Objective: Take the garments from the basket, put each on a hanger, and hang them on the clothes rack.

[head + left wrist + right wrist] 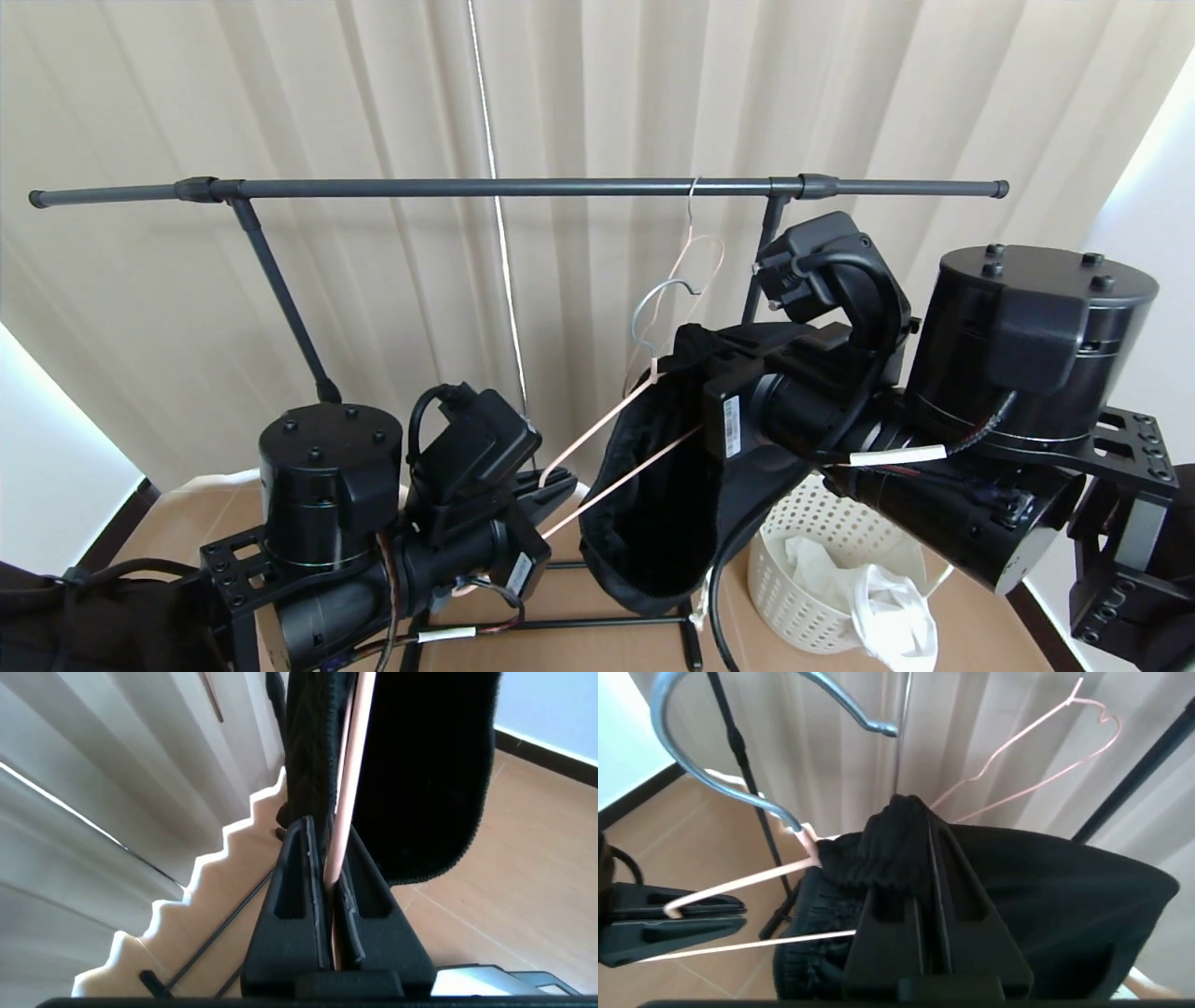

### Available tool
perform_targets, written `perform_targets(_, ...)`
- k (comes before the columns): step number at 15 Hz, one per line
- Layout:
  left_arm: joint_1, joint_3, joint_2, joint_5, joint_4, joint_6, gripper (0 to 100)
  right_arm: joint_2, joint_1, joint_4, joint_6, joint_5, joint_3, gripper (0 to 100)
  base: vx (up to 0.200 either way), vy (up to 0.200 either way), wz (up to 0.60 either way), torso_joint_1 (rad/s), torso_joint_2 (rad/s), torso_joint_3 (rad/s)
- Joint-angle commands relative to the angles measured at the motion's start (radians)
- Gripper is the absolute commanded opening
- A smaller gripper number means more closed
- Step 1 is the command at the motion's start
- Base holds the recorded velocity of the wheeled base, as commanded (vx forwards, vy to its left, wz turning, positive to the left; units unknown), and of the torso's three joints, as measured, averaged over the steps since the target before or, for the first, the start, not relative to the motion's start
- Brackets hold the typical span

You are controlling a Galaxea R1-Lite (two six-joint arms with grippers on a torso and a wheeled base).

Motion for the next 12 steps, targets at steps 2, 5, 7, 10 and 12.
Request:
perform_targets(2,0.0,-0.001,0.002,0.0,-0.004,0.0,0,-0.01,0.021,-0.002,0.005,0.001,-0.002,0,0.0,0.0,0.0,0.0,0.0,0.0)
perform_targets(5,0.0,0.017,0.001,0.004,-0.073,0.0,0,-0.007,0.018,-0.004,0.021,0.001,-0.006,0,0.0,0.0,0.0,0.0,0.0,0.0)
perform_targets(7,0.0,0.033,-0.001,0.004,-0.117,0.0,0,-0.004,0.005,-0.004,0.021,0.001,-0.009,100,0.0,0.0,0.0,0.0,0.0,0.0)
perform_targets(10,0.003,0.036,-0.007,0.004,-0.136,-0.012,0,-0.011,-0.01,-0.004,0.019,0.001,-0.012,100,0.0,0.0,0.0,0.0,0.0,0.0)
perform_targets(12,0.005,0.044,-0.009,0.004,-0.159,-0.044,0,-0.014,-0.024,-0.004,0.019,0.001,-0.012,100,0.0,0.0,0.0,0.0,0.0,0.0)
